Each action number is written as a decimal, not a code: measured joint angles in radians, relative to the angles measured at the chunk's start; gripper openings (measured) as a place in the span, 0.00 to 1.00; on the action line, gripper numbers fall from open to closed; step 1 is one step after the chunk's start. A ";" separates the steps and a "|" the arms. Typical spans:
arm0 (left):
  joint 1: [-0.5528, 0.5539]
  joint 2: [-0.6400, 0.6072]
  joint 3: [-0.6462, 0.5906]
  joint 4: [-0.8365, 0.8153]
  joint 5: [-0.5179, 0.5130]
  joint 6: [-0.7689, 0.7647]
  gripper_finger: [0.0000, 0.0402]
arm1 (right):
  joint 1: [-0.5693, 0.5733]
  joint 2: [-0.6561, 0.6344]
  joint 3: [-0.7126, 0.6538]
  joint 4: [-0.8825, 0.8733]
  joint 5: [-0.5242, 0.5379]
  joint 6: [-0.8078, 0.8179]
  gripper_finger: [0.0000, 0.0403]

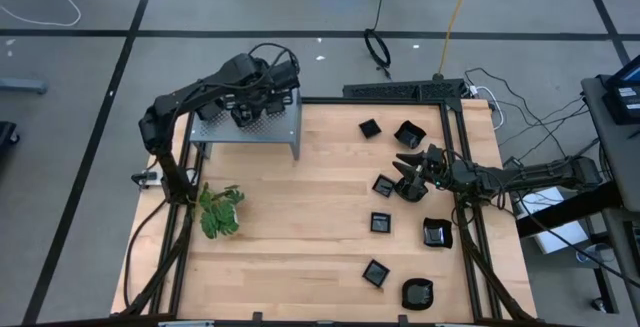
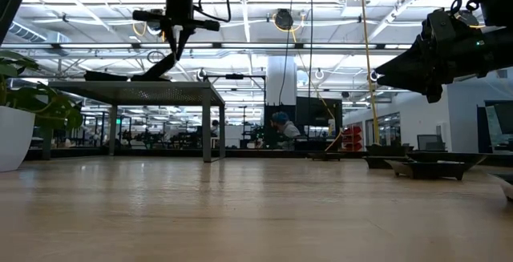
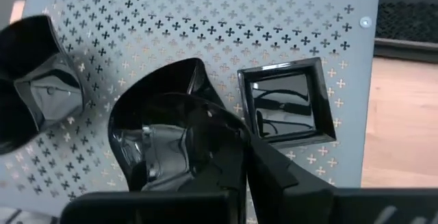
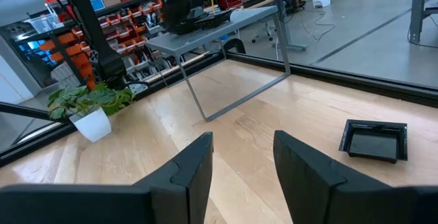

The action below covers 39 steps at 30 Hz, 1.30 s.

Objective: Pick & Place Mini shaped plates
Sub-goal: Stack the leaf shaped plate on top of the leaf plate on the shelf

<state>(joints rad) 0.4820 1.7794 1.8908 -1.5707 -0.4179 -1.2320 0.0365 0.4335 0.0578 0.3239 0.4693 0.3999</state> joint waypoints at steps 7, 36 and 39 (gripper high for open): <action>0.022 0.000 0.000 0.000 -0.024 -0.021 0.04 | 0.000 0.000 0.000 0.000 0.000 0.000 0.35; 0.049 -0.210 -0.247 0.000 0.170 -0.078 0.04 | 0.000 0.000 0.000 0.000 0.000 0.000 0.35; 0.039 -0.214 -0.231 0.000 0.144 -0.090 0.04 | 0.000 0.000 0.000 0.000 0.000 0.000 0.35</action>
<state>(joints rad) 0.5211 1.5656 1.6599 -1.5709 -0.2739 -1.3215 0.0365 0.4332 0.0580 0.3241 0.4693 0.3997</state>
